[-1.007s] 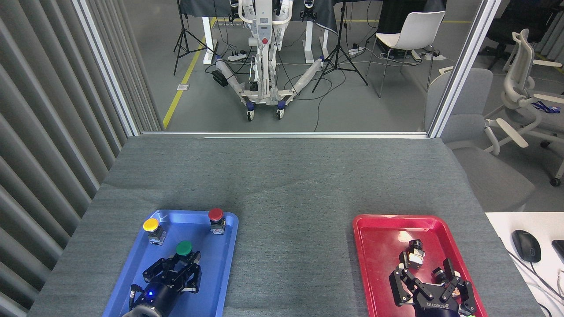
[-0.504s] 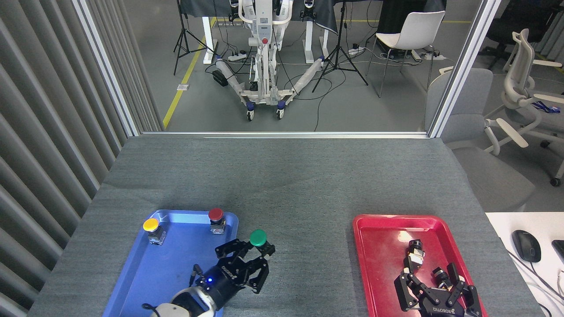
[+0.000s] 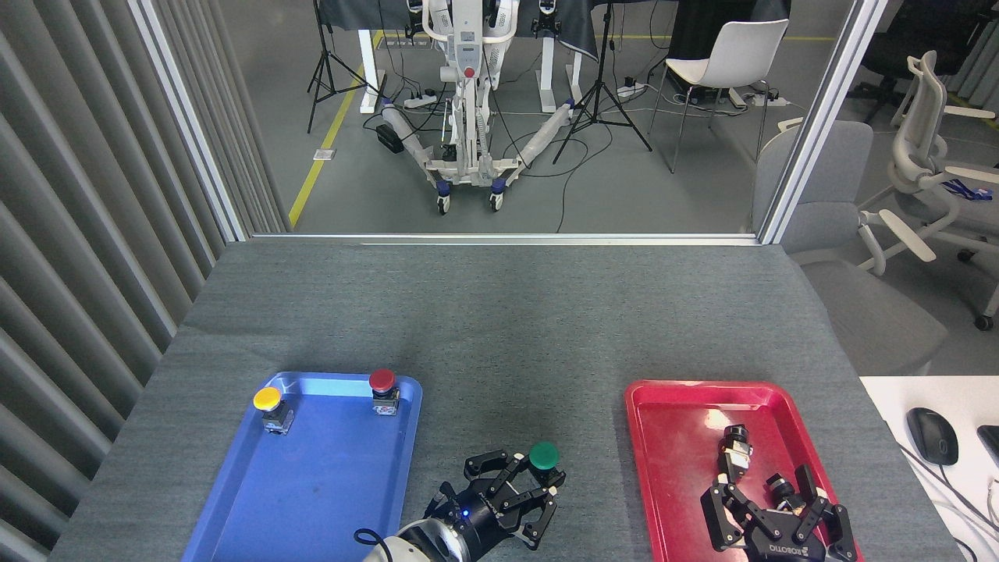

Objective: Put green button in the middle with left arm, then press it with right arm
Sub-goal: 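Carry the green button with the left gripper to the table middle, then release the green button and withdraw the left gripper toward the blue tray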

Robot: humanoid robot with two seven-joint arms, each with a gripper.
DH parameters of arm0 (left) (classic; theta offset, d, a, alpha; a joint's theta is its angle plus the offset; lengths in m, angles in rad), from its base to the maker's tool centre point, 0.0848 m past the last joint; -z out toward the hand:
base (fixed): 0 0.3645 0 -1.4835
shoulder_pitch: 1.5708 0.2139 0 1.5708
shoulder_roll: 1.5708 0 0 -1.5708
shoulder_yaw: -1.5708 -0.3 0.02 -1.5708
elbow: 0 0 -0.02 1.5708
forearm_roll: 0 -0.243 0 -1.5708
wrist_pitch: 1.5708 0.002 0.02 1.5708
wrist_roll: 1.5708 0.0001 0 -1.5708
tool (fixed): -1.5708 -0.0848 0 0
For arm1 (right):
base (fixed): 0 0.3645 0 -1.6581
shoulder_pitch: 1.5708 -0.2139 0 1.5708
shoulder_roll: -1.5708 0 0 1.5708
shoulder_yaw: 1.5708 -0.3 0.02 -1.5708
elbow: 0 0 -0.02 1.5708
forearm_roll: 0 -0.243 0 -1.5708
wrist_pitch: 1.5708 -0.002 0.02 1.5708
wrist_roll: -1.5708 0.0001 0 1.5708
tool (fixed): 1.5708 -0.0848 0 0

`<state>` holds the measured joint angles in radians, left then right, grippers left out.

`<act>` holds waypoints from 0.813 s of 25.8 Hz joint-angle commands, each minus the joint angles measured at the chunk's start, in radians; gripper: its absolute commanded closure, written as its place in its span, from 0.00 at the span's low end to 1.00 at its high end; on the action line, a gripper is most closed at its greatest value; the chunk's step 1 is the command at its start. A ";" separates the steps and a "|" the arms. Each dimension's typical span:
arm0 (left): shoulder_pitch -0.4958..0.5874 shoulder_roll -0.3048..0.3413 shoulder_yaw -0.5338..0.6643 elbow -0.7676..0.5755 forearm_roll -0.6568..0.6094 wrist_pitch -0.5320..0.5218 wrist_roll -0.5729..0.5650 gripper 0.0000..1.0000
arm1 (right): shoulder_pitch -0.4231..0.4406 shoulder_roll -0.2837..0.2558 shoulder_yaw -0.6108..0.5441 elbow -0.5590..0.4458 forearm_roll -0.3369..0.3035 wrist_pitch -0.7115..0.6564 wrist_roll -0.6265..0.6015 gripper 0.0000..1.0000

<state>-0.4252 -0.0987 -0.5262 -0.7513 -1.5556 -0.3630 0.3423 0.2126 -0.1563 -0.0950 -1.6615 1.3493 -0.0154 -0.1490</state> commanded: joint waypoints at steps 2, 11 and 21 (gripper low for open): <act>0.006 -0.029 -0.005 0.009 -0.001 0.059 0.004 0.00 | 0.001 0.004 0.009 0.000 0.007 -0.009 0.000 0.00; 0.095 0.117 -0.005 -0.296 0.006 -0.007 -0.012 0.00 | -0.007 -0.002 0.024 0.008 0.024 0.000 0.008 0.00; 0.411 0.358 0.414 -0.749 0.078 0.004 -0.020 0.00 | -0.012 -0.003 0.081 0.008 0.028 -0.003 0.009 0.12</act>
<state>-0.0836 0.2138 -0.2684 -1.4258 -1.4919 -0.3599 0.3262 0.2018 -0.1595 -0.0257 -1.6536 1.3770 -0.0171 -0.1397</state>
